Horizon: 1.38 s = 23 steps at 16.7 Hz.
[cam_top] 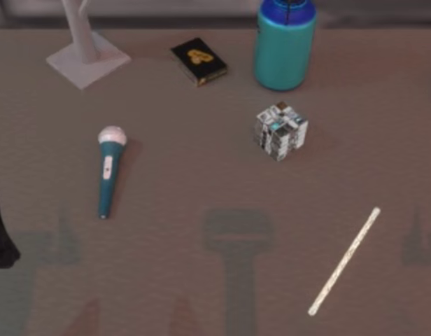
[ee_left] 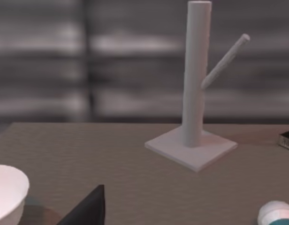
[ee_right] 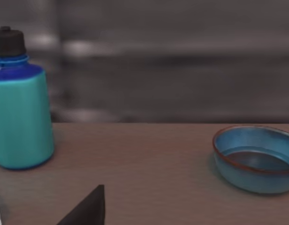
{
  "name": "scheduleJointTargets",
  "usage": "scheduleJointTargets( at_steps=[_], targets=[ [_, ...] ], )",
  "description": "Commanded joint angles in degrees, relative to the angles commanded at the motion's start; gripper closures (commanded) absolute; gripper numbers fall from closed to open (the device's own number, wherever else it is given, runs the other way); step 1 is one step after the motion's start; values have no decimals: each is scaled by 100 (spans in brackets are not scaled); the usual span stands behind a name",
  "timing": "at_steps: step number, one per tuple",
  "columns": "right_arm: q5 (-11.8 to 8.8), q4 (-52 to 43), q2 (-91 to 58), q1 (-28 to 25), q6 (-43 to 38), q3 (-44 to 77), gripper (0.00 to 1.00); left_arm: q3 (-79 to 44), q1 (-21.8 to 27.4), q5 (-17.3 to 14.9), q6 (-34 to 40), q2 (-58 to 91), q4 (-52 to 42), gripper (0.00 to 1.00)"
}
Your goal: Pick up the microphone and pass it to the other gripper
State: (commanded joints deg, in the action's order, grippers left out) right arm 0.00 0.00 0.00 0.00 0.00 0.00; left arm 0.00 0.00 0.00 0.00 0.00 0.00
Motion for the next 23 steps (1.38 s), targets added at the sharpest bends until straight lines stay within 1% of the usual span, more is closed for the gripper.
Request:
scheduleJointTargets(
  at_steps=[4, 8, 12, 19, 23],
  targets=[
    [0, 0, 0, 0, 0, 0, 0, -153, 55, -20, 30, 176, -111, 0],
    [0, 0, 0, 0, 0, 0, 0, -1018, 291, -57, 200, 1260, -740, 0],
    [0, 0, 0, 0, 0, 0, 0, -2411, 590, -33, 476, 3144, -1717, 0],
    [0, 0, 0, 0, 0, 0, 0, -5285, 1164, 64, 1032, 7167, -3636, 0],
    [0, 0, 0, 0, 0, 0, 0, -6687, 1455, 106, 1303, 9198, -4579, 0]
  ],
)
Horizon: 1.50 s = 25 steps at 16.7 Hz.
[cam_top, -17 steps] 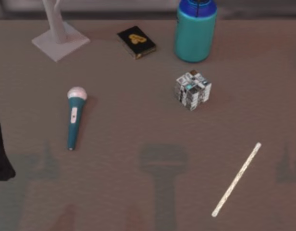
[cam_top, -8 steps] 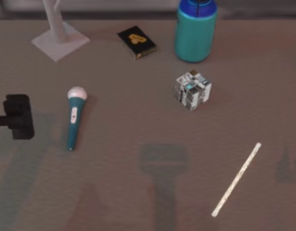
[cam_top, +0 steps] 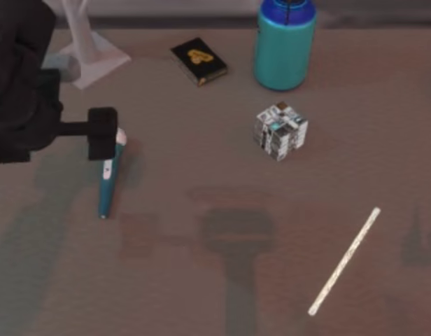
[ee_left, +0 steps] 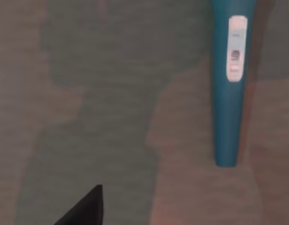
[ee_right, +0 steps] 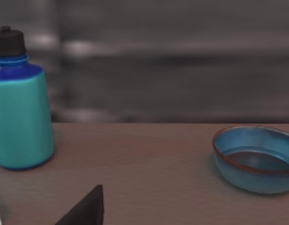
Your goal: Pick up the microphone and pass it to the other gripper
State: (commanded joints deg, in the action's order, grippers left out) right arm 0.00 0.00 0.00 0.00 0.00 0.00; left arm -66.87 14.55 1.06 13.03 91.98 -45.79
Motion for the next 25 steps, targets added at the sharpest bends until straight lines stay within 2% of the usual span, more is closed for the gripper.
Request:
scheduleJointTargets(
  at_steps=[5, 13, 16, 21, 25],
  targets=[
    [0, 0, 0, 0, 0, 0, 0, -1037, 230, 26, 207, 1515, -742, 0],
    [0, 0, 0, 0, 0, 0, 0, -1141, 232, 26, 225, 1700, -811, 0],
    [0, 0, 0, 0, 0, 0, 0, -963, 236, 25, 204, 1951, -411, 0],
    [0, 0, 0, 0, 0, 0, 0, -464, 219, 18, 177, 2671, 882, 0],
    [0, 0, 0, 0, 0, 0, 0, -349, 215, 16, 172, 2852, 1128, 0]
  ],
)
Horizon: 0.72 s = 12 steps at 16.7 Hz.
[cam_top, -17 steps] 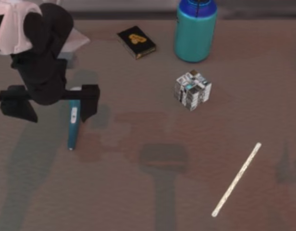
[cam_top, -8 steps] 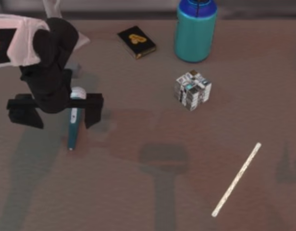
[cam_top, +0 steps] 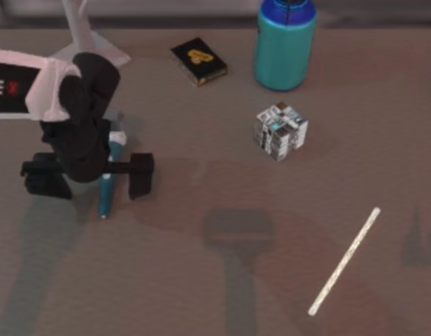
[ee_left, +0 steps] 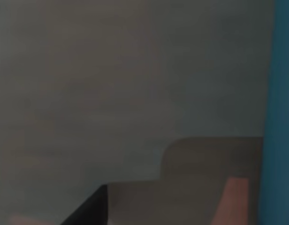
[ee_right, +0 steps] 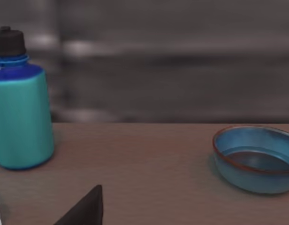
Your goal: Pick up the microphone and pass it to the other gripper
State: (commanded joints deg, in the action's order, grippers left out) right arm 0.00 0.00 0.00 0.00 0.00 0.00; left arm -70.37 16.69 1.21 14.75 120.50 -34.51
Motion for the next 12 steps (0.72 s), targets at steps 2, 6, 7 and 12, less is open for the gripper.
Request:
scheduleJointTargets(
  at_steps=[2, 6, 7, 12],
  targets=[
    [0, 0, 0, 0, 0, 0, 0, 0, 0, 0, 0, 0, 0, 0],
    [0, 0, 0, 0, 0, 0, 0, 0, 0, 0, 0, 0, 0, 30],
    [0, 0, 0, 0, 0, 0, 0, 0, 0, 0, 0, 0, 0, 38],
    [0, 0, 0, 0, 0, 0, 0, 0, 0, 0, 0, 0, 0, 75]
  ],
)
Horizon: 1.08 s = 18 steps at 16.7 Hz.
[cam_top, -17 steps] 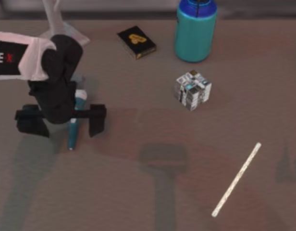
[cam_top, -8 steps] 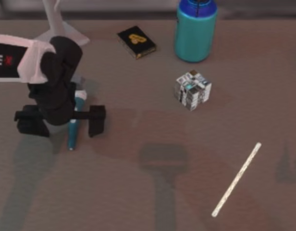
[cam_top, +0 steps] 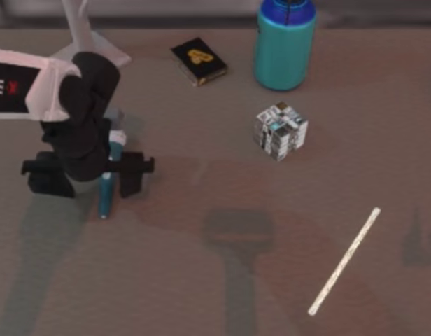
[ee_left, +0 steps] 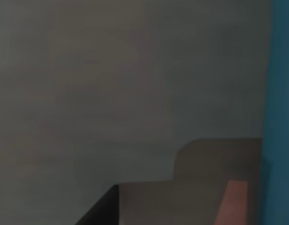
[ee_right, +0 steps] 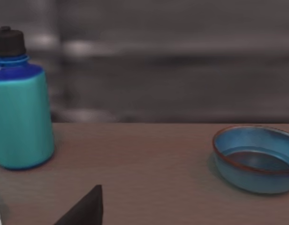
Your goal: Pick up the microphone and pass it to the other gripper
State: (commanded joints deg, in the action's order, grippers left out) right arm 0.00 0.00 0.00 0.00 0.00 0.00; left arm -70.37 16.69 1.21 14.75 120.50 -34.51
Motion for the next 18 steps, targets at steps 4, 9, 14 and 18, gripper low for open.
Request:
scheduleJointTargets(
  at_steps=[4, 9, 14, 18],
  targets=[
    [0, 0, 0, 0, 0, 0, 0, 0, 0, 0, 0, 0, 0, 100],
    [0, 0, 0, 0, 0, 0, 0, 0, 0, 0, 0, 0, 0, 100],
    [0, 0, 0, 0, 0, 0, 0, -120, 3, 59, -82, -364, -71, 100],
    [0, 0, 0, 0, 0, 0, 0, 48, -16, -309, -241, -522, 775, 100]
  ],
)
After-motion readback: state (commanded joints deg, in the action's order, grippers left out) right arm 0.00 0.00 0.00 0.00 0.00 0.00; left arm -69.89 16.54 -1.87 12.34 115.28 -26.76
